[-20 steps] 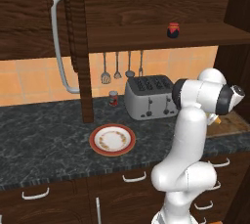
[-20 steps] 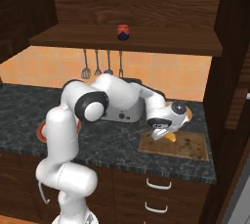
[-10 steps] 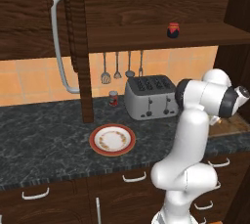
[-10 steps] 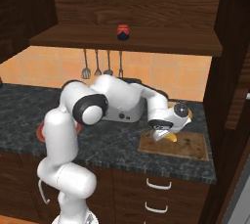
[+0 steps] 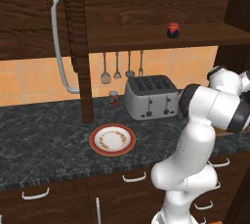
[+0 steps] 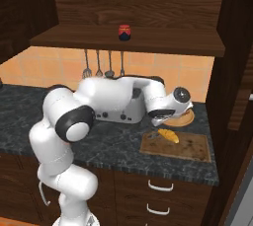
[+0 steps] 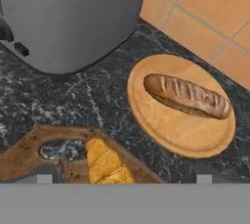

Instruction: From the different types of pastries on the counter, select a croissant and place it on the cutting board. Then retrieve a jar of jam from the cabinet and place it alongside the croissant on the cutting board.

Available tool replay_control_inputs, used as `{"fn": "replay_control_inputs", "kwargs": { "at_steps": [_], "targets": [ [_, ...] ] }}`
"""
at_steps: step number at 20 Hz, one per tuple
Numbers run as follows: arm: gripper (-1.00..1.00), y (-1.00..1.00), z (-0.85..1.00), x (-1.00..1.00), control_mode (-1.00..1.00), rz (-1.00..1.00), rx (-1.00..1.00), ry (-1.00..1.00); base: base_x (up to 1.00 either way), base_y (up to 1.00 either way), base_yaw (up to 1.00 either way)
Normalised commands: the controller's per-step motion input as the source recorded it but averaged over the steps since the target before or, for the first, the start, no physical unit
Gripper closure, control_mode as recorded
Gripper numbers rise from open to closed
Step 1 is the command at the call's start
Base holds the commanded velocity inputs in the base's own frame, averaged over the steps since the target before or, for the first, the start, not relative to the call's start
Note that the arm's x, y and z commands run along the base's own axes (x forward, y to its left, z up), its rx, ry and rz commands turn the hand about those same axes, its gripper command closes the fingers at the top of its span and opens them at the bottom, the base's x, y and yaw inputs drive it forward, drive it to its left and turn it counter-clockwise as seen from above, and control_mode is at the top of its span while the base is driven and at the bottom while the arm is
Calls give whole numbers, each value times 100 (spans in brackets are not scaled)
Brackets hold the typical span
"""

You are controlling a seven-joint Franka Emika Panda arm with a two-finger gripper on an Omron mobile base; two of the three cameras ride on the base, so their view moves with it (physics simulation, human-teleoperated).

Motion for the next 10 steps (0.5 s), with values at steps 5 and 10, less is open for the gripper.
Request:
{"fn": "replay_control_inputs", "kwargs": {
  "at_steps": [5, 10],
  "targets": [
    [-100, 30, 59, -17, -100, 0, 0, -10, 0, 0, 0],
    [-100, 32, 21, -50, -100, 0, 0, -23, 0, 0, 0]
  ]
}}
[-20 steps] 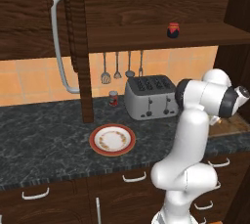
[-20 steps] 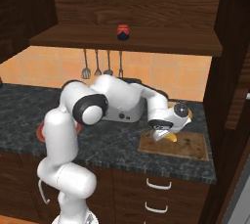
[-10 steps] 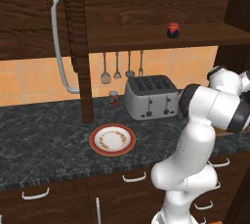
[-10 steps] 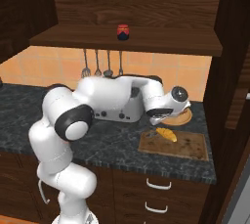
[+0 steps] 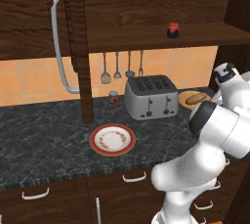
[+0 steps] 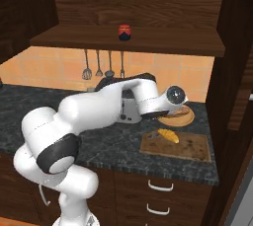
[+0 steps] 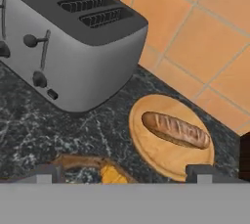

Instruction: From the different types of pastries on the counter, select a croissant and place it on the cutting board. Then retrieve a jar of jam from the cabinet and place it alongside the croissant on the cutting board.

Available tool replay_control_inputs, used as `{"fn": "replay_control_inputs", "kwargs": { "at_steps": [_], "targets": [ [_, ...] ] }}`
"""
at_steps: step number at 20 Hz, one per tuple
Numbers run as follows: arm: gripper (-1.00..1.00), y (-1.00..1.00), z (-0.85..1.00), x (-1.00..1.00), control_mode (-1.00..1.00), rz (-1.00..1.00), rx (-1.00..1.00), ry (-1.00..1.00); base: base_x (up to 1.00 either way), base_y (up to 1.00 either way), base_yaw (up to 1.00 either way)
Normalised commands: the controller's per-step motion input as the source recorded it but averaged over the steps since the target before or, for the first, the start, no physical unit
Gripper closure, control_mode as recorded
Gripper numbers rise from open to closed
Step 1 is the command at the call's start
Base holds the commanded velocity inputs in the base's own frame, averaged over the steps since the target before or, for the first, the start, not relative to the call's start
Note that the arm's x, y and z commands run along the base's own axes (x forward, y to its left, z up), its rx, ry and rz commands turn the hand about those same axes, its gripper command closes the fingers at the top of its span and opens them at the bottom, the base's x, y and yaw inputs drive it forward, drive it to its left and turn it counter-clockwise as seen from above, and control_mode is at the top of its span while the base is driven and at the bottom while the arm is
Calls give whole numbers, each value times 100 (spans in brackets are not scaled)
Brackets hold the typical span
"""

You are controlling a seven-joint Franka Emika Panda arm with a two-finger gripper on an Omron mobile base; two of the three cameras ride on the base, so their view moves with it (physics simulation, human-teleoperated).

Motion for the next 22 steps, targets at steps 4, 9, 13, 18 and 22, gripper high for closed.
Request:
{"fn": "replay_control_inputs", "kwargs": {
  "at_steps": [4, 9, 13, 18, 22],
  "targets": [
    [-100, 34, 36, -56, -100, 0, 0, -28, 0, 0, 0],
    [-100, 31, 69, -50, -100, 0, 0, -24, 0, 0, 0],
    [-100, 26, 83, -46, -100, 0, 0, -19, 0, 0, 0],
    [-100, 24, 77, -50, -100, 0, 0, -19, 0, 0, 0],
    [-100, 26, 78, -46, -100, 0, 0, -16, 0, 0, 0]
  ]
}}
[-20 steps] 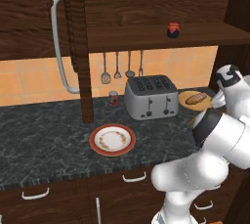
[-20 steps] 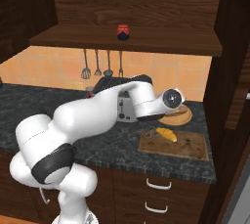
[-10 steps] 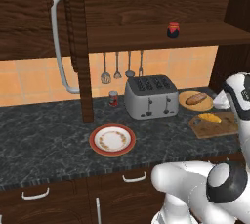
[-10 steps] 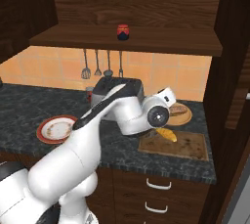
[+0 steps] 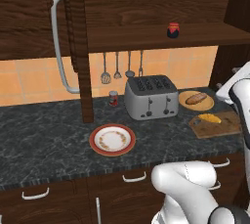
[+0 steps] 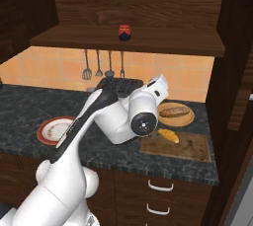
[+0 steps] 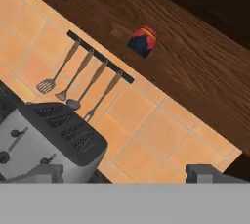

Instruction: From the different types of pastries on the counter, select a croissant and place it on the cutting board. Then retrieve a jar of jam from the cabinet and place it alongside the croissant on the cutting board.

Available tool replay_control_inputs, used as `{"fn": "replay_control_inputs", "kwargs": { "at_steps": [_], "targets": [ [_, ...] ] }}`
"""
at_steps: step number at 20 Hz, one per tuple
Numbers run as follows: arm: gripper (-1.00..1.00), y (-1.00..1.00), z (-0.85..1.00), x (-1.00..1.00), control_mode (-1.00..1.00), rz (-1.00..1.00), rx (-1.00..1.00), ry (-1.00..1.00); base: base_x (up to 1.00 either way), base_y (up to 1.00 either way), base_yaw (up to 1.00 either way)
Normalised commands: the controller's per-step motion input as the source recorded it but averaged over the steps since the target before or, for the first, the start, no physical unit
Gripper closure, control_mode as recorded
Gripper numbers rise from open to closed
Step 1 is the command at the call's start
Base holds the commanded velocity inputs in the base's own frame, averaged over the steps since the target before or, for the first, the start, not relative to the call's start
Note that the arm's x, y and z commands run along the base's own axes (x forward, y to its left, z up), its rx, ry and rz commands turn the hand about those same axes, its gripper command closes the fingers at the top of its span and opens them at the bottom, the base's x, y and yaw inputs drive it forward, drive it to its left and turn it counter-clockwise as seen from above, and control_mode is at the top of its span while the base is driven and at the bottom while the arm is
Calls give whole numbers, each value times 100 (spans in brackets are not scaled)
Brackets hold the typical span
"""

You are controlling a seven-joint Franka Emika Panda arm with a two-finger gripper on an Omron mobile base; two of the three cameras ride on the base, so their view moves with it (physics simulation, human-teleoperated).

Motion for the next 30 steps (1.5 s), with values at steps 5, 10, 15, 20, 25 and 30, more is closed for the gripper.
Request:
{"fn": "replay_control_inputs", "kwargs": {
  "at_steps": [5, 10, 15, 20, 25, 30],
  "targets": [
    [-100, 31, 84, -31, -100, 0, 0, -9, 0, 0, 0],
    [-100, 36, 85, -13, -100, 0, 0, 0, 0, 0, 0],
    [-100, 33, 72, -8, -100, 0, 0, 0, 0, 0, 0],
    [-100, 29, 37, -1, -100, 0, 1, 3, 0, 0, 0],
    [-100, 21, 14, 0, -100, -1, 3, 13, 0, 0, 0],
    [-100, 36, 4, 0, -100, -10, 13, 3, 0, 0, 0]
  ]
}}
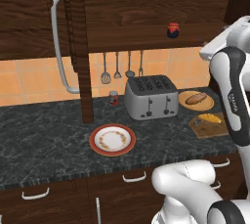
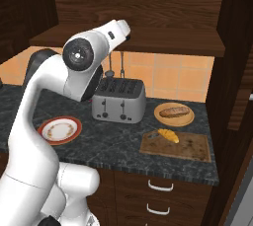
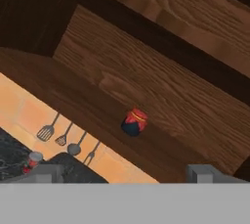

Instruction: From the different types of pastries on the counter, select a croissant and place it on the cutting board. Then retrieve a jar of jam from the cabinet and place it alongside the croissant on the cutting board.

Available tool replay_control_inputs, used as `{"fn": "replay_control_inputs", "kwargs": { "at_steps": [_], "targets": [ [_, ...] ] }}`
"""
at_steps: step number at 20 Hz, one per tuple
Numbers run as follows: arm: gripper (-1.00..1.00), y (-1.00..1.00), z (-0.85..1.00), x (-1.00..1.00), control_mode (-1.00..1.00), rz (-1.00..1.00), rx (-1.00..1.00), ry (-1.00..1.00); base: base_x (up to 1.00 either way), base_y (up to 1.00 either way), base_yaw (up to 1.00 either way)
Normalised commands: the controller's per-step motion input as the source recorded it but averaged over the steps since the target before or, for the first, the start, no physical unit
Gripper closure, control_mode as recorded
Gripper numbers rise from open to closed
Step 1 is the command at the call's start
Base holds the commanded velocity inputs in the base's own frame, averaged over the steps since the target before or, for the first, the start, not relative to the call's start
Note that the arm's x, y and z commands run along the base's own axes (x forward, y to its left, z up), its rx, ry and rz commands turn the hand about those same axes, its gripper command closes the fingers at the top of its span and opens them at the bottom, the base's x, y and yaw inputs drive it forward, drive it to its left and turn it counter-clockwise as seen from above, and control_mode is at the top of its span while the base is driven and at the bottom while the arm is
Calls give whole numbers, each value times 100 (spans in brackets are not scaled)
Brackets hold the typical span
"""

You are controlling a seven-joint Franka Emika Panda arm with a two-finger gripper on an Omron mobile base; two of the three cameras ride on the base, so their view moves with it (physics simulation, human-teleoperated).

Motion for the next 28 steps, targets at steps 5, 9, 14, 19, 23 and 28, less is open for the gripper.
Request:
{"fn": "replay_control_inputs", "kwargs": {
  "at_steps": [5, 9, 14, 19, 23, 28],
  "targets": [
    [-100, 23, 0, 0, -100, -24, 48, -3, 0, 0, 0],
    [-100, 9, 0, 0, -100, -22, 51, 0, 0, 0, 0],
    [-100, 12, 0, 2, -100, -4, 16, 0, 0, 0, 0],
    [-100, -9, 4, 18, -100, 0, 0, 0, 0, 0, 0],
    [-100, 0, 20, 32, -100, 0, 0, 0, 0, 0, 0],
    [-100, 0, 6, 36, -100, 0, 0, 1, 0, 0, 0]
  ]
}}
